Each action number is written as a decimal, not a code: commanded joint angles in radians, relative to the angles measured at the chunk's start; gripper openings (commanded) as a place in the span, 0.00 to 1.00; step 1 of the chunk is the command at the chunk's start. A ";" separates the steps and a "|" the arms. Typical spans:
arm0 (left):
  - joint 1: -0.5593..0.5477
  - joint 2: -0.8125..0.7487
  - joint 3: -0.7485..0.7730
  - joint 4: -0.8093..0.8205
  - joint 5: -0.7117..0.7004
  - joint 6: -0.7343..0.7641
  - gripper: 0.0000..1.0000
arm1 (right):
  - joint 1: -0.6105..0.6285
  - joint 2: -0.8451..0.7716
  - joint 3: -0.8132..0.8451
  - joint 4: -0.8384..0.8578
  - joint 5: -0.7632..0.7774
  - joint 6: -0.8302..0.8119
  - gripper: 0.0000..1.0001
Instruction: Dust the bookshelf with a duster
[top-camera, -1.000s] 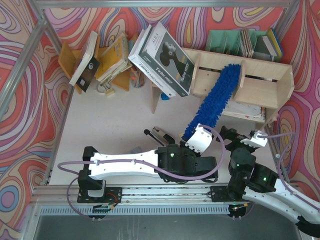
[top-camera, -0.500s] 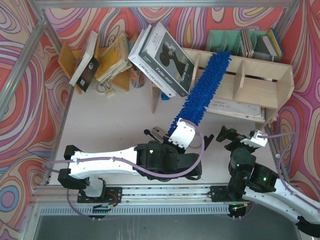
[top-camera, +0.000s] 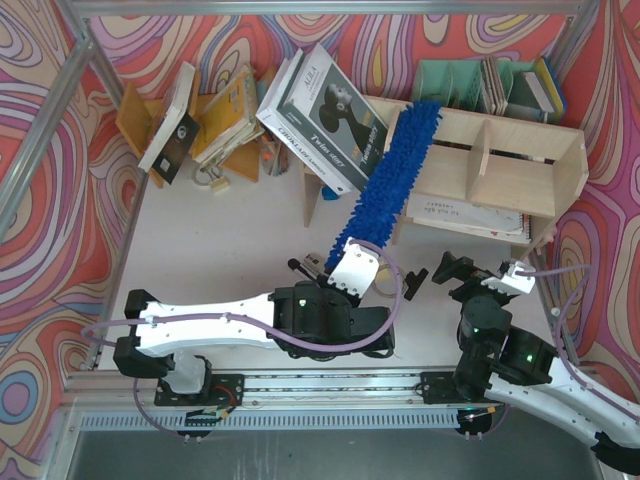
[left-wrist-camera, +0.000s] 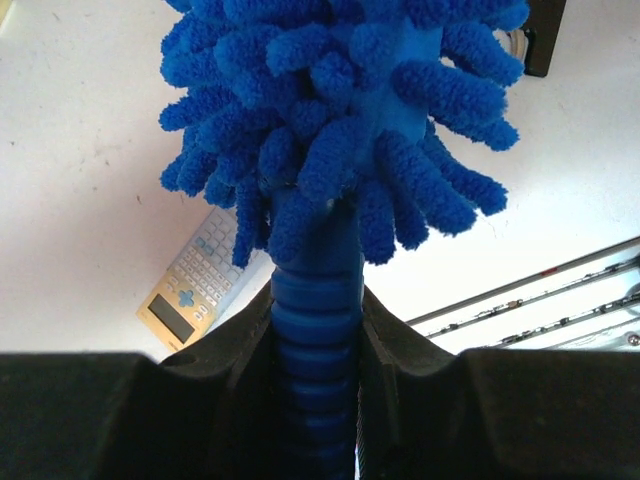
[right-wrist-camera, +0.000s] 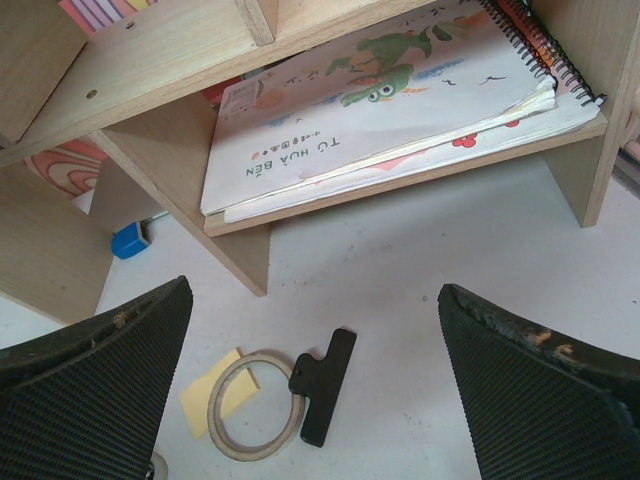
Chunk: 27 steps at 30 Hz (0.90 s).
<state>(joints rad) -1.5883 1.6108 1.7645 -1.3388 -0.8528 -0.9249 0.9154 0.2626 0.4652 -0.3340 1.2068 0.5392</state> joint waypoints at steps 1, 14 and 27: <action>0.017 0.019 -0.039 0.050 0.022 -0.039 0.00 | -0.002 -0.003 0.001 -0.030 0.025 0.018 0.99; 0.017 0.100 0.007 0.103 0.097 -0.016 0.00 | -0.001 -0.009 0.002 -0.040 0.024 0.027 0.99; -0.019 0.255 0.228 0.151 0.138 0.102 0.00 | -0.001 -0.011 0.003 -0.041 0.025 0.028 0.99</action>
<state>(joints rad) -1.5867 1.8210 1.9034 -1.2419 -0.7090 -0.8963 0.9154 0.2623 0.4652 -0.3637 1.2068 0.5510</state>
